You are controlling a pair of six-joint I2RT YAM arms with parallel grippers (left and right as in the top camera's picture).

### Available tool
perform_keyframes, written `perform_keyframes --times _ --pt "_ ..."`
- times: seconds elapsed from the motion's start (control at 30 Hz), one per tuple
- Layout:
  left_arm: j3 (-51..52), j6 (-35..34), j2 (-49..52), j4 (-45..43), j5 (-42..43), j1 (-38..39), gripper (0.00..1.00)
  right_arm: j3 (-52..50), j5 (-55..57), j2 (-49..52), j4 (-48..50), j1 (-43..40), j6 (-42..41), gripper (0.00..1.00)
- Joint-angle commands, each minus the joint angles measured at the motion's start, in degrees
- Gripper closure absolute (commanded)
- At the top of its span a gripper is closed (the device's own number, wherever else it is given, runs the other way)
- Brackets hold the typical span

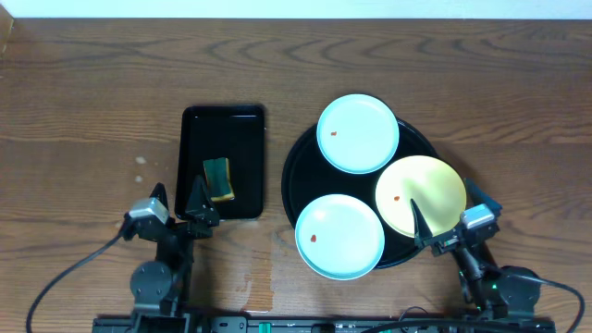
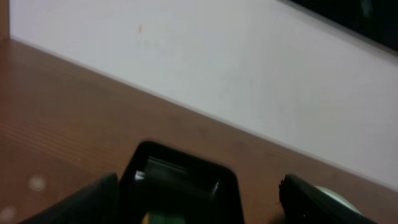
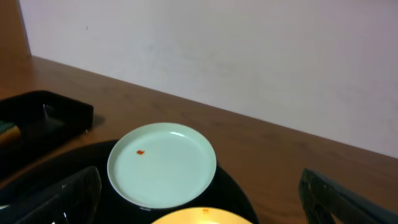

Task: Clean dirty plates on tray and stack at the side
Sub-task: 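Move the left gripper over the sponge in the black tray and lower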

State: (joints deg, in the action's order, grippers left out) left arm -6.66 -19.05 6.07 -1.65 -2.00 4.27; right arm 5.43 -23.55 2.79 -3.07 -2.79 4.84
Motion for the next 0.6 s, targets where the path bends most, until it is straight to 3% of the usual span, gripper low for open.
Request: perform_keyframes --times 0.0,0.2,0.37,0.57 --pt "-10.4 3.1 7.0 7.1 1.6 -0.1 0.17 7.9 2.3 4.6 -2.4 0.2 0.5 0.01" --pt "-32.3 9.0 26.2 24.2 1.6 -0.1 0.17 25.9 -2.2 24.9 -11.3 0.2 0.5 0.01" --pt "-48.1 8.9 40.3 36.3 3.6 -0.1 0.17 45.9 -5.0 44.5 -28.0 0.2 0.4 0.01" --pt "-55.7 8.9 50.8 44.5 10.3 -0.1 0.17 66.3 -5.7 64.2 -44.2 0.3 0.5 0.01"
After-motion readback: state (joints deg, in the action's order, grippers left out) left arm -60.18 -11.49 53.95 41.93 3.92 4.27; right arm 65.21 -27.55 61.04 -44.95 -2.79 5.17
